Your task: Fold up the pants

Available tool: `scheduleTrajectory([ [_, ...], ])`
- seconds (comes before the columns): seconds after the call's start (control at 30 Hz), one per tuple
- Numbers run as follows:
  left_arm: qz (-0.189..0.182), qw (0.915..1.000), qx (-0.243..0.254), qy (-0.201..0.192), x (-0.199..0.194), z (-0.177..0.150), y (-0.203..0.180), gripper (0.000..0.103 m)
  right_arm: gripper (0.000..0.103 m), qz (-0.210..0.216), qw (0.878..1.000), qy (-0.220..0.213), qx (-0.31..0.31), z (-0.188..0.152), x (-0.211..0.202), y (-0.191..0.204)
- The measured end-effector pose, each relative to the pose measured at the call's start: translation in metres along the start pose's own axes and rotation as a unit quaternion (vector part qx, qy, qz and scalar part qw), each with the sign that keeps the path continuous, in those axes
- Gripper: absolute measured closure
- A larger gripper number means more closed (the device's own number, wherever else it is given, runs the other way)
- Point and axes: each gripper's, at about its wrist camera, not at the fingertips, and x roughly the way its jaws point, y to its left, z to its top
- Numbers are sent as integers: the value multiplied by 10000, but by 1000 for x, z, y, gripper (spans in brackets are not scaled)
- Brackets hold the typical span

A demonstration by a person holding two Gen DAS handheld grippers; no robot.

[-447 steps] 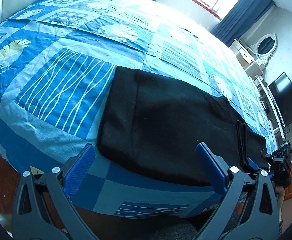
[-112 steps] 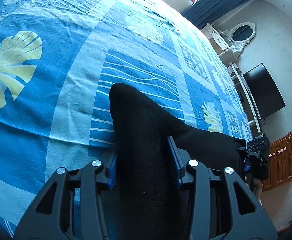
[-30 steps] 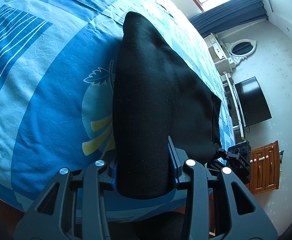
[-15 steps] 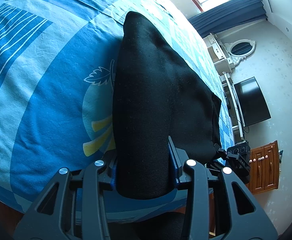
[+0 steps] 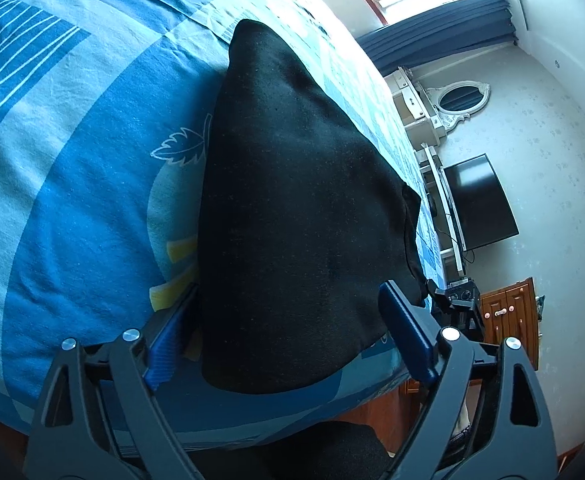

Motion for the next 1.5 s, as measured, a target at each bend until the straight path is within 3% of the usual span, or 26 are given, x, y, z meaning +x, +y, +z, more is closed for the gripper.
scheduleTrajectory([
  [0.17, 761, 9949, 661, -82, 0, -11, -21, 15, 36, -116, 9998, -82, -109, -8, -1, 10],
  [0.27, 1407, 9842, 1044, -273, -2, -22, -37, 15, 33, -322, 9991, -131, -233, -15, -2, 16],
  [0.4, 1976, 9694, 1322, -614, -9, -35, -54, 14, 31, -823, 9951, -224, -507, -30, -5, 31],
  [0.53, 2529, 9507, 1492, -999, -18, -48, -66, 14, 31, -1643, 9784, -591, -1109, -52, -9, 57],
  [0.63, 2934, 9349, 1525, -1291, -24, -59, -72, 14, 31, -2406, 9518, -899, -1679, -70, -6, 80],
  [0.73, 3097, 9317, 1390, -1292, -26, -64, -73, 12, 28, -2933, 9246, -1138, -2150, -84, 2, 96],
  [0.8, 3185, 9299, 1265, -1337, -27, -67, -71, 12, 27, -3376, 8999, -1293, -2439, -92, 8, 100],
  [1.03, 3341, 9195, 1350, -1573, -32, -83, -74, 12, 26, -3971, 8510, -1603, -3039, -122, 28, 106],
  [1.2, 3316, 9194, 1444, -1545, -28, -86, -77, 12, 25, -4151, 8363, -1787, -3105, -126, 26, 111],
  [1.43, 3486, 9093, 1588, -1623, -25, -92, -86, 12, 22, -4372, 8369, -1478, -2942, -123, 36, 105],
  [1.5, 3447, 9100, 1621, -1637, -26, -92, -88, 12, 22, -4382, 8365, -1486, -2935, -125, 36, 105],
])
